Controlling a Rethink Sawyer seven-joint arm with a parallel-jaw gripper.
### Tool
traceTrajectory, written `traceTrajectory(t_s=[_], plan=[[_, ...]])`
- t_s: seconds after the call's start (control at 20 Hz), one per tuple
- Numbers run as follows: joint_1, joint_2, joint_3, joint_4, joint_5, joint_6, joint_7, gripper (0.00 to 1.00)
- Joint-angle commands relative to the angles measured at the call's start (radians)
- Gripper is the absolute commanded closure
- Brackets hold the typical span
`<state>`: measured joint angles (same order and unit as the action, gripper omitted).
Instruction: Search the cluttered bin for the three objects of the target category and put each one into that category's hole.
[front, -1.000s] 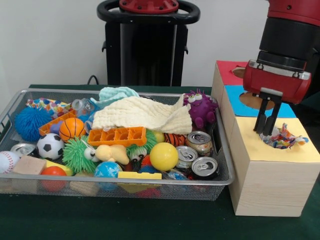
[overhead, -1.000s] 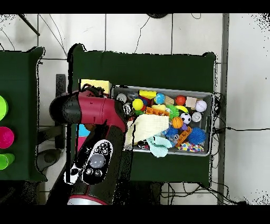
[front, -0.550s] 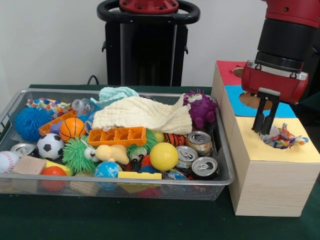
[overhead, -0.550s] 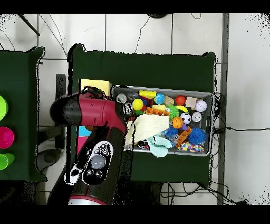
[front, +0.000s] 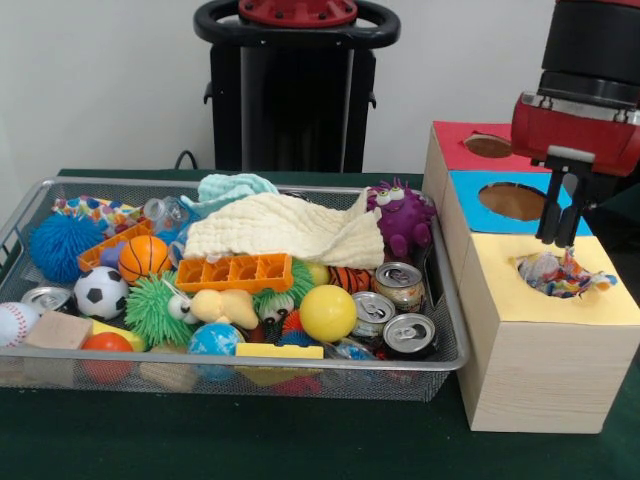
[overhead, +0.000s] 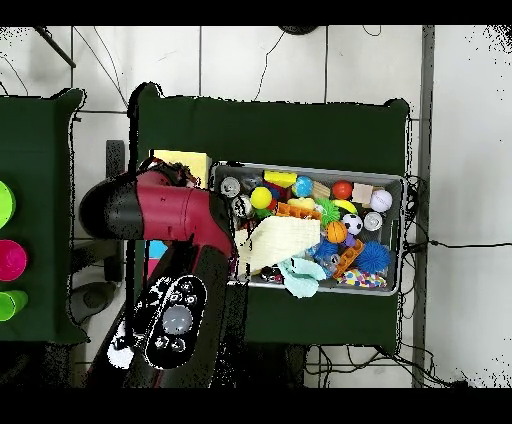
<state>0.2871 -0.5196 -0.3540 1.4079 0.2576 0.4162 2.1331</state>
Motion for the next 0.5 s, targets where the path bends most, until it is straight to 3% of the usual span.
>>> traceTrajectory(t_s=[0.05, 0.5], plan=[[0.009, 0.002, 0.087, 0.081, 0.038, 0.089, 0.189, 1.00], [0.028, 0.033, 0.086, 0.095, 0.052, 0.044, 0.210, 1.00]])
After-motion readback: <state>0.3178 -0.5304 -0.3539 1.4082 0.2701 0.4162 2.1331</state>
